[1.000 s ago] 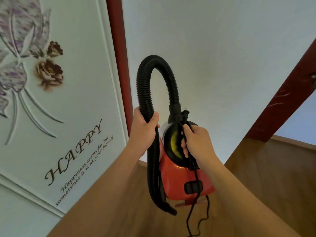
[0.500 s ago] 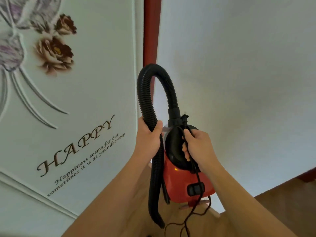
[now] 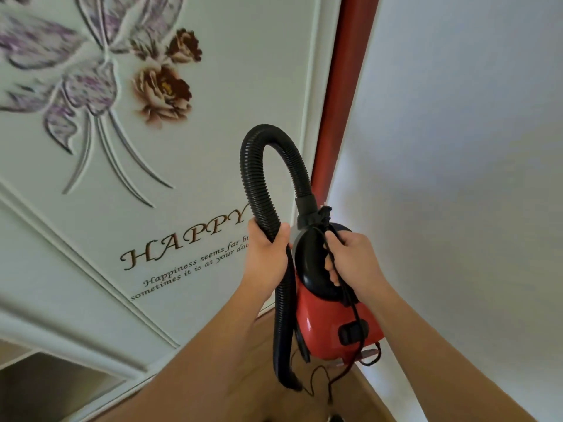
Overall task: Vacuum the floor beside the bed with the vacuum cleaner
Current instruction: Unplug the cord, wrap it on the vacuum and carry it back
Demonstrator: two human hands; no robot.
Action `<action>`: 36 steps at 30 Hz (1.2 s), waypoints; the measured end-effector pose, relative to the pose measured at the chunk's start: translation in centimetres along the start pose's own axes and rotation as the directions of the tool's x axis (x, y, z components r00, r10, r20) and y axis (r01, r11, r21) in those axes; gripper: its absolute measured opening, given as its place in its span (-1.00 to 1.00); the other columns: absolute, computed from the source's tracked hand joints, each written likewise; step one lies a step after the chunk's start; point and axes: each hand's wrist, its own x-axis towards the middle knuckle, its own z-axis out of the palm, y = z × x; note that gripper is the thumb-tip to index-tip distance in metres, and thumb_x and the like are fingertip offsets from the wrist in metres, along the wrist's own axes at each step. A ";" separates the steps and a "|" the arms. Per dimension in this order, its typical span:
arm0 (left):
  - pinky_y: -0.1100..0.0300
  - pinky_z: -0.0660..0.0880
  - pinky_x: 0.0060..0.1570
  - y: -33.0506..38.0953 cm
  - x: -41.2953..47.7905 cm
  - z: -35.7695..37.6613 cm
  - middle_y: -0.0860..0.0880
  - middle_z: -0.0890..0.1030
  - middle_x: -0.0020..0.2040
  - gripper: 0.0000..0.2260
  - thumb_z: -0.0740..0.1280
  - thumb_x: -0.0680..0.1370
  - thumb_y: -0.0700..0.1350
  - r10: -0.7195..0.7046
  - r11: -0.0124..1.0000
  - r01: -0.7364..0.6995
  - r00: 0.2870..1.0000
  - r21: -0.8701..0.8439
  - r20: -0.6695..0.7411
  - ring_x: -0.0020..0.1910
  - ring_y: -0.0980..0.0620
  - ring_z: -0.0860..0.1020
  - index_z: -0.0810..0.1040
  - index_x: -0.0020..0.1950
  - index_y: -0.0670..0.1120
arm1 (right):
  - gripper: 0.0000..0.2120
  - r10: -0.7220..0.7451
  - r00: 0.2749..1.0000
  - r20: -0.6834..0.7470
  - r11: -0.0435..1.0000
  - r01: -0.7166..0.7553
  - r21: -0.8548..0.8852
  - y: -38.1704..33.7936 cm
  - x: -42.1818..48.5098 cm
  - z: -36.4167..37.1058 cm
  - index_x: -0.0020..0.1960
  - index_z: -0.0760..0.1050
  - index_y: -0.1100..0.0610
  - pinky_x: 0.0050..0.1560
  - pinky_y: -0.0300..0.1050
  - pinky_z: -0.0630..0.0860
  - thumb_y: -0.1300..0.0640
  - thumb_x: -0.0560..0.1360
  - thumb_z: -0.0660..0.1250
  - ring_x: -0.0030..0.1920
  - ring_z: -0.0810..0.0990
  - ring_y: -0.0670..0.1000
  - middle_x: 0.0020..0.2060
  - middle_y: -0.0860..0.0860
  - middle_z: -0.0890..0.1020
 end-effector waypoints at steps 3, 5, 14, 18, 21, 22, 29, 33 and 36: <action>-0.01 0.62 -0.09 -0.4 -0.5 0.7 -0.05 0.59 -0.15 -0.88 0.31 0.65 -0.05 -0.025 1.000 0.024 0.995 -0.009 -0.097 -0.23 0.03 0.60 0.36 0.04 0.06 | -0.64 -0.020 0.995 0.099 1.000 0.022 -0.020 0.7 1.7 -0.5 -0.17 0.53 0.29 -0.51 -0.13 0.39 0.07 0.68 0.20 -0.56 0.46 0.12 -0.51 0.09 0.56; -0.01 0.62 -0.08 -0.6 -1.0 1.4 -0.06 0.58 -0.14 -0.88 0.31 0.66 -0.06 -0.031 0.999 0.029 0.986 -0.015 -0.162 -0.22 0.03 0.59 0.36 0.05 0.05 | -0.64 -0.032 0.986 0.164 0.999 0.039 -0.038 1.1 2.7 -0.9 -0.16 0.54 0.29 -0.50 -0.12 0.41 0.08 0.68 0.20 -0.55 0.46 0.12 -0.51 0.10 0.56; 0.10 0.60 -0.20 -3.9 -4.1 4.3 -0.01 0.55 -0.22 -0.90 0.29 0.67 -0.12 -0.136 0.989 0.094 0.892 -0.117 -0.431 -0.28 0.05 0.57 0.37 0.07 -0.02 | -0.66 -0.037 0.890 0.454 0.973 0.135 -0.186 2.8 5.7 -1.7 -0.13 0.50 0.32 -0.50 -0.13 0.42 0.09 0.68 0.20 -0.57 0.48 0.08 -0.52 0.05 0.55; 0.04 0.60 -0.15 -6.1 -5.8 4.4 -0.04 0.56 -0.18 -0.90 0.28 0.67 -0.09 -0.198 0.978 0.134 0.835 -0.158 -0.514 -0.24 0.04 0.59 0.36 0.06 -0.01 | -0.66 -0.024 0.833 0.553 0.950 0.192 -0.248 4.5 6.3 -0.4 -0.13 0.50 0.31 -0.48 -0.11 0.44 0.08 0.67 0.20 -0.57 0.50 0.07 -0.51 0.06 0.56; -0.11 0.61 -0.08 -8.1 -6.4 4.1 -0.08 0.55 -0.12 -0.89 0.29 0.67 -0.05 -0.261 0.963 0.172 0.790 -0.209 -0.554 -0.19 -0.02 0.59 0.35 0.04 0.01 | -0.68 0.005 0.784 0.621 0.929 0.226 -0.293 5.8 6.8 1.1 -0.14 0.49 0.28 -0.52 -0.13 0.42 0.09 0.68 0.19 -0.59 0.48 0.04 -0.50 0.07 0.56; -0.15 0.61 -0.04 -8.9 -6.5 4.0 -0.10 0.55 -0.10 -0.89 0.29 0.67 -0.03 -0.285 0.956 0.188 0.776 -0.225 -0.562 -0.16 -0.04 0.59 0.36 0.04 0.02 | -0.68 0.015 0.769 0.639 0.924 0.234 -0.303 6.3 7.0 1.8 -0.14 0.49 0.27 -0.54 -0.14 0.41 0.09 0.68 0.19 -0.60 0.47 0.04 -0.50 0.07 0.56; 0.02 0.61 -0.09 -15.2 -6.9 1.9 -0.12 0.57 -0.07 -0.90 0.29 0.67 -0.05 -0.423 0.899 0.240 0.689 -0.366 -0.588 -0.14 -0.03 0.59 0.37 0.06 0.01 | -0.67 0.075 0.693 0.717 0.886 0.283 -0.367 11.0 8.1 7.9 -0.20 0.45 0.21 -0.54 -0.14 0.38 0.08 0.68 0.19 -0.61 0.46 0.08 -0.51 0.08 0.55; 0.11 0.54 -0.14 -18.2 -6.3 0.8 -0.03 0.57 -0.13 -0.90 0.29 0.67 -0.08 -0.478 0.870 0.255 0.649 -0.423 -0.592 -0.19 0.06 0.58 0.36 0.09 0.01 | -0.66 0.107 0.656 0.747 0.871 0.300 -0.388 13.6 9.0 10.9 -0.22 0.45 0.20 -0.52 -0.15 0.37 0.07 0.68 0.19 -0.60 0.48 0.09 -0.51 0.08 0.56; 0.07 0.55 -0.07 -20.7 -5.4 -0.2 -0.02 0.56 -0.11 -0.88 0.29 0.67 -0.06 -0.512 0.848 0.263 0.631 -0.461 -0.583 -0.14 0.04 0.57 0.36 0.14 0.00 | -0.66 0.143 0.634 0.760 0.857 0.305 -0.416 15.3 9.9 13.3 -0.23 0.44 0.18 -0.51 -0.14 0.38 0.06 0.68 0.20 -0.60 0.47 0.09 -0.50 0.09 0.56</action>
